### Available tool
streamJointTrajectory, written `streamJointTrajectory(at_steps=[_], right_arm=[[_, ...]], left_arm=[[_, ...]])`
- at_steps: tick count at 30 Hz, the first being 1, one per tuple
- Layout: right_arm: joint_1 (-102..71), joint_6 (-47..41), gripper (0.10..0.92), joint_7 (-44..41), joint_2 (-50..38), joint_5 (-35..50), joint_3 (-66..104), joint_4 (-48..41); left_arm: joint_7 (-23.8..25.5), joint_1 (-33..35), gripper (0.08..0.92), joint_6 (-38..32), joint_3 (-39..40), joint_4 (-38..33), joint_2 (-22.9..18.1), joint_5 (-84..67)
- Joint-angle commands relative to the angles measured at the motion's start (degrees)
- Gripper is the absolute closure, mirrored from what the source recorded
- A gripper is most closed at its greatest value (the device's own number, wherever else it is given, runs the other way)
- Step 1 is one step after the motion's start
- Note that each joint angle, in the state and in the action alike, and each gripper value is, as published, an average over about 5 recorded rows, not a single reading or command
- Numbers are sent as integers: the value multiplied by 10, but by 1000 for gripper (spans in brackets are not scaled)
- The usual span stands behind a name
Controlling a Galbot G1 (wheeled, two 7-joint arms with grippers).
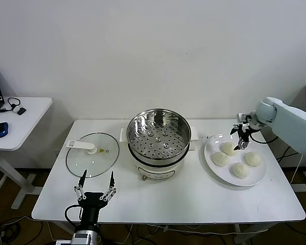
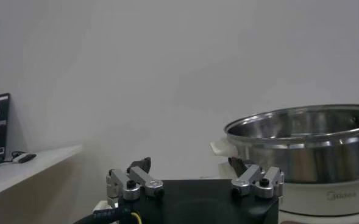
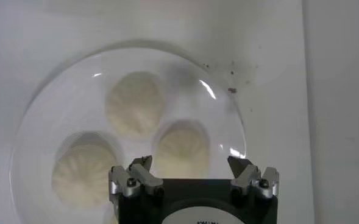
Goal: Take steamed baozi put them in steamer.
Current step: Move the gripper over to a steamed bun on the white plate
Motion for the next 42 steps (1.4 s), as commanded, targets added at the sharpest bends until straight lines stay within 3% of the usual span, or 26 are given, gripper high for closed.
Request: streamJointTrajectory(at_steps=[1, 11, 42], right_arm=[[-12, 15, 203, -12, 51, -14, -13, -66], [-35, 48, 203, -14, 97, -68, 43, -162], [-59, 63, 203, -32, 121, -110, 89, -193]], left_arm=[[0, 0, 177, 1, -3, 4, 2, -1], [-1, 1, 177, -3, -10, 10, 4, -3], [2, -7, 177, 0, -14, 10, 6, -8]])
